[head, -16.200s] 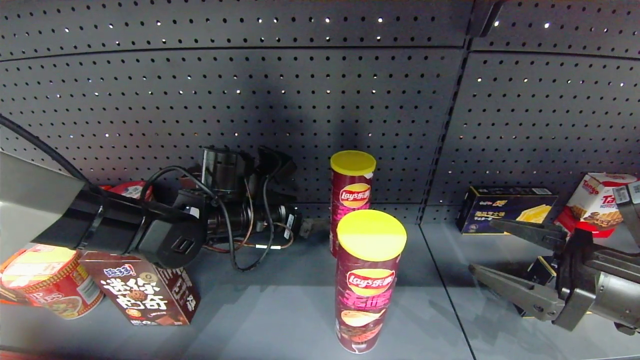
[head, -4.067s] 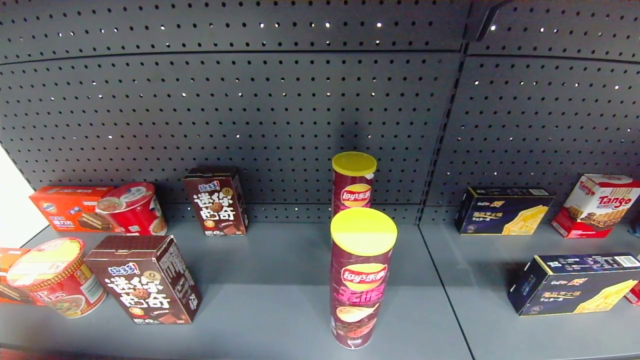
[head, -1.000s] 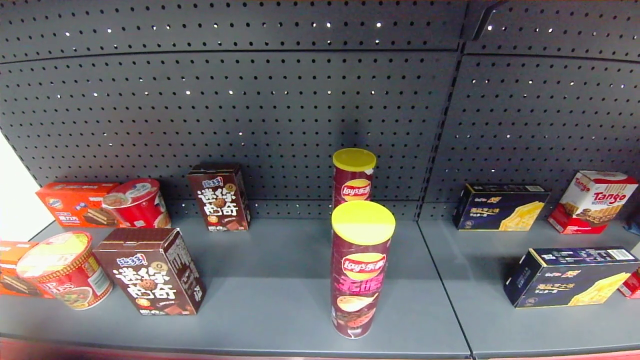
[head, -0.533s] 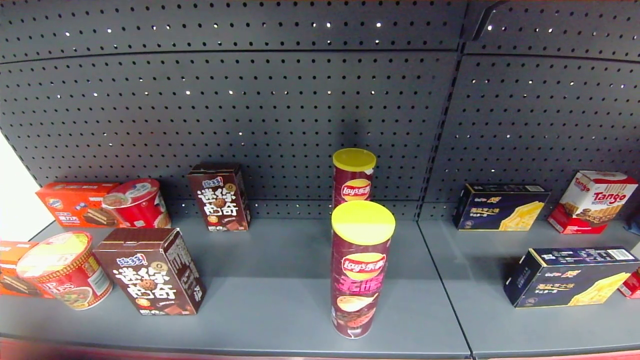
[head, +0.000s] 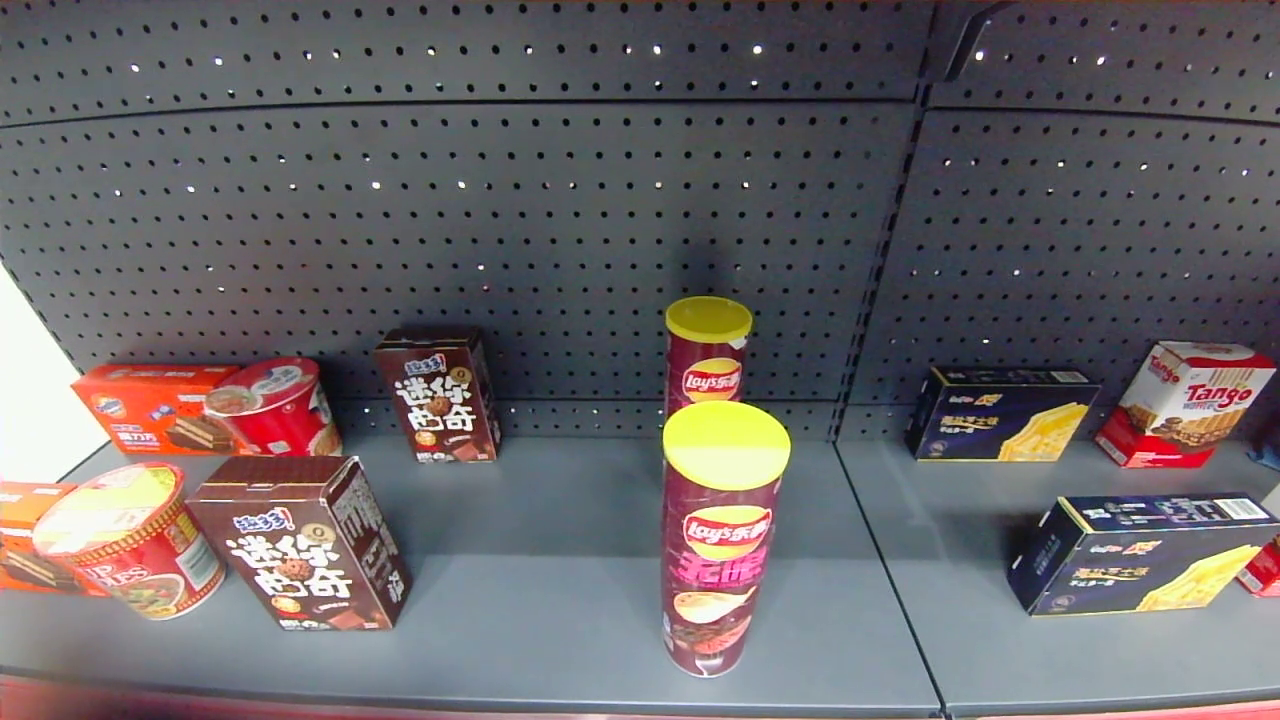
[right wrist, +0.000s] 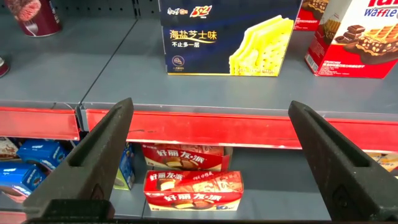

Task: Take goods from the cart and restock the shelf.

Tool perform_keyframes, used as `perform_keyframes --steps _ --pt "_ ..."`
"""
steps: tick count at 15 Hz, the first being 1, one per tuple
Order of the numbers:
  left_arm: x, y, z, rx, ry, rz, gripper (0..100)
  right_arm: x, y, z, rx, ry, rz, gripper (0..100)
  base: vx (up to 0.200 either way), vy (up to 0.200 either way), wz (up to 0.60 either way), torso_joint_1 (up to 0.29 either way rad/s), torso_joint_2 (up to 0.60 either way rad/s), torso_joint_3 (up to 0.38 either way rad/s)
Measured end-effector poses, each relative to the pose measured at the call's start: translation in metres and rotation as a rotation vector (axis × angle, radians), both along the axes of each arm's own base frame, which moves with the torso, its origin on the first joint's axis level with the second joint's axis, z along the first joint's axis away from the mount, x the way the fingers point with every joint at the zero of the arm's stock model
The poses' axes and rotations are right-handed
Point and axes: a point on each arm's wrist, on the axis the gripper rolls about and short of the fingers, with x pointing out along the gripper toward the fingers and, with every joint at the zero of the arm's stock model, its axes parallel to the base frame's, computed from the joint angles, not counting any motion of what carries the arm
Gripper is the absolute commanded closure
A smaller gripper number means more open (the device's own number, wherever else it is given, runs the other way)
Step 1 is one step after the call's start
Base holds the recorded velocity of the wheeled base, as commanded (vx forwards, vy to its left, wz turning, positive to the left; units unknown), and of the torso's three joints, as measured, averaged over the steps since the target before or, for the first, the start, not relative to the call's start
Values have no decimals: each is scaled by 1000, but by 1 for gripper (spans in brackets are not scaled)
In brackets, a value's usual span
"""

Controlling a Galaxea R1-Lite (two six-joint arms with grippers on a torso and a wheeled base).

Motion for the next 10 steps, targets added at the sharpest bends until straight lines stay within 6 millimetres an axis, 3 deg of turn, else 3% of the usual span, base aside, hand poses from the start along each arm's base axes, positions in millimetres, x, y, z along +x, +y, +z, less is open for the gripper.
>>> perform_keyframes --steps 10 --pt "0 0 0 -11 1 5 0 0 0 0 0 -1 0 0 0 0 0 0 0 0"
